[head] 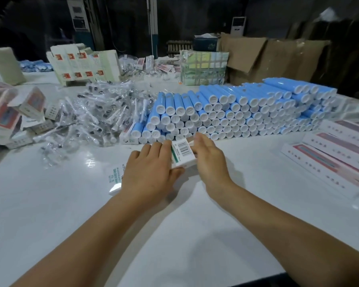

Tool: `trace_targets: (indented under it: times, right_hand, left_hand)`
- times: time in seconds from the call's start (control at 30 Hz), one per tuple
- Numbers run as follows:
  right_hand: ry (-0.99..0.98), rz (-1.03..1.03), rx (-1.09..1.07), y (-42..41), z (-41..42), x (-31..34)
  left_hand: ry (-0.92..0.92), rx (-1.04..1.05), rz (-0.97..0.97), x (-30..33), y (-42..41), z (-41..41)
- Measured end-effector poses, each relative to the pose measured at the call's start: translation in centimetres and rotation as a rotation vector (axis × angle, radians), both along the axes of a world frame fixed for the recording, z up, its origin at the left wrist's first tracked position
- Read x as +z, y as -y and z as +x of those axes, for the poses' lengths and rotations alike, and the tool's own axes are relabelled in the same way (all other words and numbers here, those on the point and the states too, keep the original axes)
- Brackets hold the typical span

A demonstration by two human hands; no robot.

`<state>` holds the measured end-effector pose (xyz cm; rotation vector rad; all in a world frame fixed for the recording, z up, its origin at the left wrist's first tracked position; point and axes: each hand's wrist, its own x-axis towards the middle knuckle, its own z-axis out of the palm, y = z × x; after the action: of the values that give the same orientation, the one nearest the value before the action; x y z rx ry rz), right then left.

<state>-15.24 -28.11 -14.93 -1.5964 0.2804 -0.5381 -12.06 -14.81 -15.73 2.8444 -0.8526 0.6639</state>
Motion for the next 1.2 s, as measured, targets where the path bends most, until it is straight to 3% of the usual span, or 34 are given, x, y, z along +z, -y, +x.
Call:
trace_targets:
  times: [0.23,0.73,0.9,1.07,1.2]
  right_hand:
    - [0.115,-0.012,-0.226,1.8,-1.4,-0.4]
    - [0.055,-0.204,-0.002,0.3,-1.0,-1.6]
    - [-0.069,-0.315,0.035,0.9,-0.5,-1.2]
    - [-0.070,-0.268,-0.013,0.5,-0.7,-1.2]
    - [-0.027,-0.462,-0.040,0.1,-1.1,-1.4]
  left_hand:
    - [-0.012,0.052,-0.058,0.3,-1.1,1.0]
    - [0.047,0.092,0.007,-0.4,-0.5,0.5]
    - [0.079,0.021,0.036,-0.7,-0.4,-0.4]
    - [0.075,0.016,0.041,-0.5,-0.2,-0.9]
    - [0.112,-0.014,0.053,-0.7,0.0,-1.4]
